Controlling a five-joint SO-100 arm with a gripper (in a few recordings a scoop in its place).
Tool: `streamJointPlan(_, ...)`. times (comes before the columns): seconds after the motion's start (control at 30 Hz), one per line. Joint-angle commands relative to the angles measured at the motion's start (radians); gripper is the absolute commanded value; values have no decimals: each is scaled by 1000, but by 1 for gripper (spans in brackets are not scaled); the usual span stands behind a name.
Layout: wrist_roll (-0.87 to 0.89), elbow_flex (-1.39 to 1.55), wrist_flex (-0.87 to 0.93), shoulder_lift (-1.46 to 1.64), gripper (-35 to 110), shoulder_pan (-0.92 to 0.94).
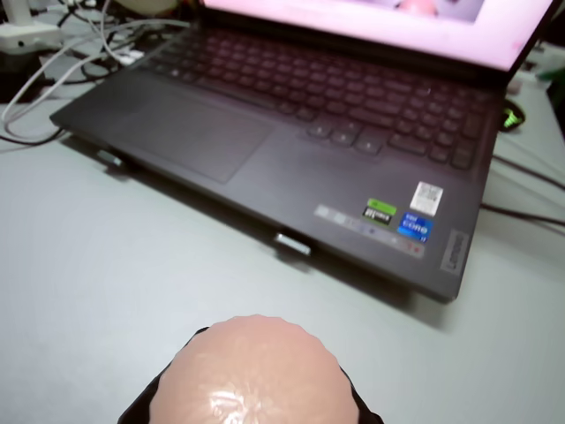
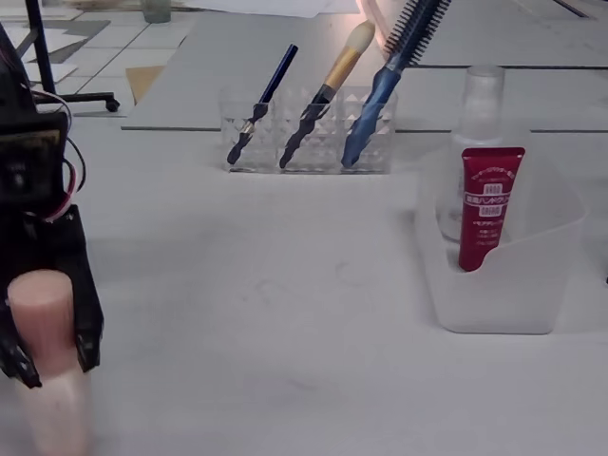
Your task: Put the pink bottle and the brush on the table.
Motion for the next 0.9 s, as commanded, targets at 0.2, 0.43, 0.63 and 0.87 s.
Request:
streamJointPlan(0.2,40,0,-74,-35,0,15)
streamJointPlan(0.43,37,20,-152,-98,0,15)
streamJointPlan(0.63,28,51,-198,-123,0,15)
streamJointPlan(0.87,11,52,-202,-129,0,15)
